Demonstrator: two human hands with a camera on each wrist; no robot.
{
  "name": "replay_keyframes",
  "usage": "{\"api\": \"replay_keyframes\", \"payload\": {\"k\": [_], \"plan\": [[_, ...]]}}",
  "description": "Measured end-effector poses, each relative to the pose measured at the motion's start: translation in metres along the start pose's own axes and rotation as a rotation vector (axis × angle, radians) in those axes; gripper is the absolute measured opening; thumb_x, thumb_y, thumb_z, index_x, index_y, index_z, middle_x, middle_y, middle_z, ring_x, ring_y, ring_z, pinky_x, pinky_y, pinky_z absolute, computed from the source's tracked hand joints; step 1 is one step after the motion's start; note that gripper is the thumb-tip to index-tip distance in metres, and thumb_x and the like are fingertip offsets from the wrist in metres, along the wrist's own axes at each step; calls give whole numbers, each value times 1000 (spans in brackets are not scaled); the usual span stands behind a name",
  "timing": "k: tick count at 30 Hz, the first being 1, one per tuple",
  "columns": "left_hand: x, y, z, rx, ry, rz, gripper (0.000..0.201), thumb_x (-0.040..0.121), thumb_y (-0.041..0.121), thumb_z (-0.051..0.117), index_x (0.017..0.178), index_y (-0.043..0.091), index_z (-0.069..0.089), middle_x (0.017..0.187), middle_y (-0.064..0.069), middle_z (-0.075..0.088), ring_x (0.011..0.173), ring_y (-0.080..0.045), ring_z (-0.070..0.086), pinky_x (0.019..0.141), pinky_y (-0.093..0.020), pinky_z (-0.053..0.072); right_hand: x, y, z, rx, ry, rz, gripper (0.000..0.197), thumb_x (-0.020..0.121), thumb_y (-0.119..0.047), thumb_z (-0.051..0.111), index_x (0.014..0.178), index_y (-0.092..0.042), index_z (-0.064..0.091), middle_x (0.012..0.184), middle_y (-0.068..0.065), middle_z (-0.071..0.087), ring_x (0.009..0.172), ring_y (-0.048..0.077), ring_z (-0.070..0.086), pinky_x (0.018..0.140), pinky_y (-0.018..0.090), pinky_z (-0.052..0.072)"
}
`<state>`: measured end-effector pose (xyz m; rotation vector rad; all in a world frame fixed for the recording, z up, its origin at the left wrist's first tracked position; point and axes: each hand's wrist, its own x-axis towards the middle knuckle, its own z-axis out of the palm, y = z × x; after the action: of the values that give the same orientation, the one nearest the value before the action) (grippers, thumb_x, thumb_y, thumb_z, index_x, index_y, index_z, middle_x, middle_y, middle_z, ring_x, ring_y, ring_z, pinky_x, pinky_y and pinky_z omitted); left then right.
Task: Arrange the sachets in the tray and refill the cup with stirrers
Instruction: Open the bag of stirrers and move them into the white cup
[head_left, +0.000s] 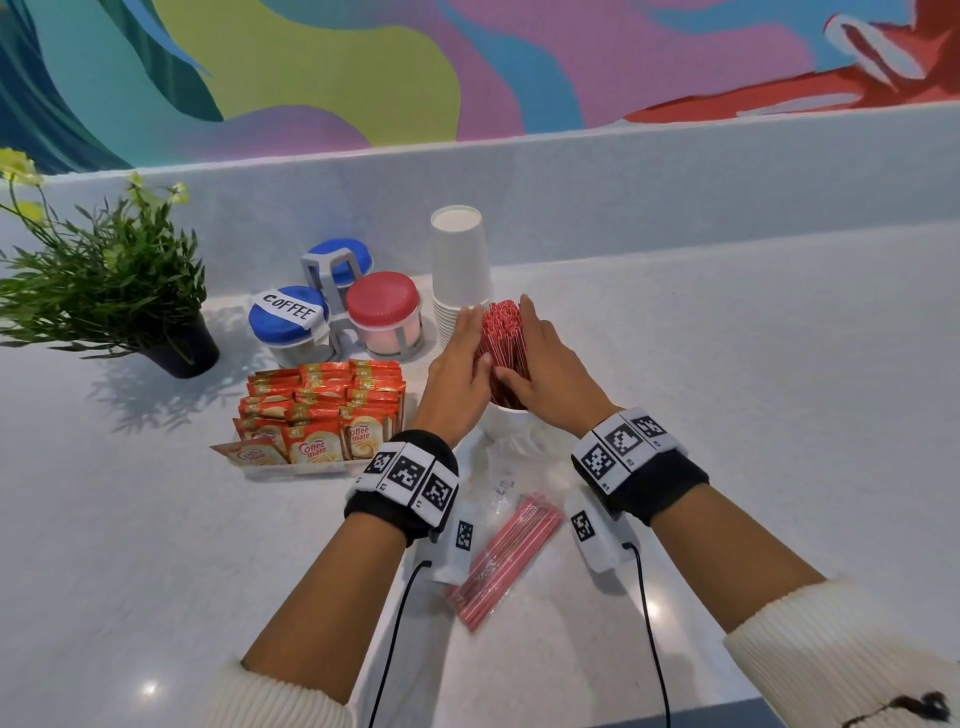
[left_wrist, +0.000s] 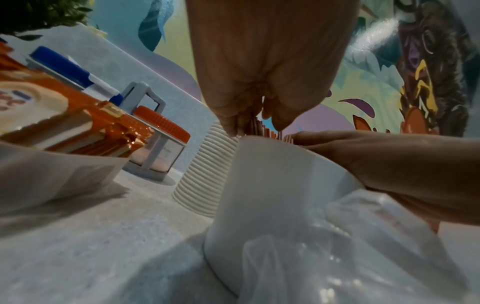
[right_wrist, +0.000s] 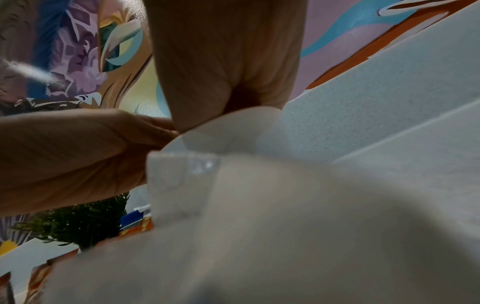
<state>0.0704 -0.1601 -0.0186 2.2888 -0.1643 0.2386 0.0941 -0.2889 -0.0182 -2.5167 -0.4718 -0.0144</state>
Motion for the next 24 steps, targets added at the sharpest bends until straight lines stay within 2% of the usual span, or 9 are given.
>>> {"api": "replay_keyframes", "payload": {"k": [2, 4, 7, 10, 15, 18, 20, 22, 24], "plan": [[0, 0, 2, 35, -41, 8, 54, 99, 8, 36, 149, 16, 17, 159, -6, 6, 145, -20, 15, 107, -13, 7, 0, 1, 0, -16, -5, -11, 76, 94, -29, 48, 148, -11, -2, 138, 18, 37, 118, 34, 50, 98, 47, 42], [0, -1, 2, 120, -71, 27, 54, 99, 10, 34, 149, 15, 13, 159, -7, 0, 147, -21, 6, 115, -25, 6, 0, 2, 0, -25, -6, -21, 74, 95, -28, 46, 148, -11, -2, 138, 18, 37, 118, 33, 49, 97, 46, 42], [0, -5, 3, 234, -114, 12, 56, 101, 17, 30, 150, 14, 2, 159, -7, -8, 147, -20, -7, 118, -38, -2, 0, 4, 1, -50, 0, -46, 74, 95, -26, 44, 148, -13, -6, 143, 17, 32, 121, 32, 46, 98, 47, 40], [-1, -9, 3, 199, -134, -19, 62, 101, 23, 28, 148, 12, -11, 158, -6, -14, 146, -17, -12, 118, -38, -5, 1, 5, 2, -87, 2, -76, 71, 96, -24, 43, 149, -14, -3, 145, 14, 29, 121, 31, 46, 96, 46, 40], [-1, -13, 2, 249, -197, -59, 62, 101, 28, 28, 149, 15, -10, 157, -3, -18, 146, -15, -14, 118, -42, -4, 3, 4, 2, -117, 0, -64, 66, 95, -24, 44, 149, -18, 6, 149, 14, 24, 122, 33, 47, 99, 46, 40], [-1, -15, 0, 166, -199, -65, 64, 101, 30, 31, 149, 16, -9, 159, -3, -10, 147, -16, -7, 120, -48, 4, 3, 5, 0, -59, -10, -67, 70, 92, -21, 49, 149, -18, 7, 149, 14, 24, 123, 32, 46, 102, 46, 40], [-5, -12, -3, 62, -136, -62, 66, 100, 29, 35, 149, 15, -7, 159, -5, -3, 147, -18, 0, 120, -46, 8, 1, 6, -7, 117, 11, -55, 75, 90, -18, 54, 149, -19, 8, 147, 14, 25, 116, 26, 49, 100, 41, 43], [-11, -6, -7, -3, -82, -75, 67, 99, 27, 38, 149, 15, -5, 159, -5, 1, 147, -18, 3, 119, -39, 9, -3, 9, -16, 324, 70, -2, 73, 89, -15, 56, 148, -20, 13, 145, 13, 28, 100, 20, 54, 85, 29, 48], [-18, 0, -10, -43, -55, -103, 65, 98, 24, 41, 150, 15, 2, 159, -4, 7, 147, -18, 8, 117, -35, 11, -8, 12, -23, 419, 144, 63, 60, 91, -15, 55, 143, -17, 25, 140, 11, 33, 91, 15, 53, 73, 16, 44]]}}
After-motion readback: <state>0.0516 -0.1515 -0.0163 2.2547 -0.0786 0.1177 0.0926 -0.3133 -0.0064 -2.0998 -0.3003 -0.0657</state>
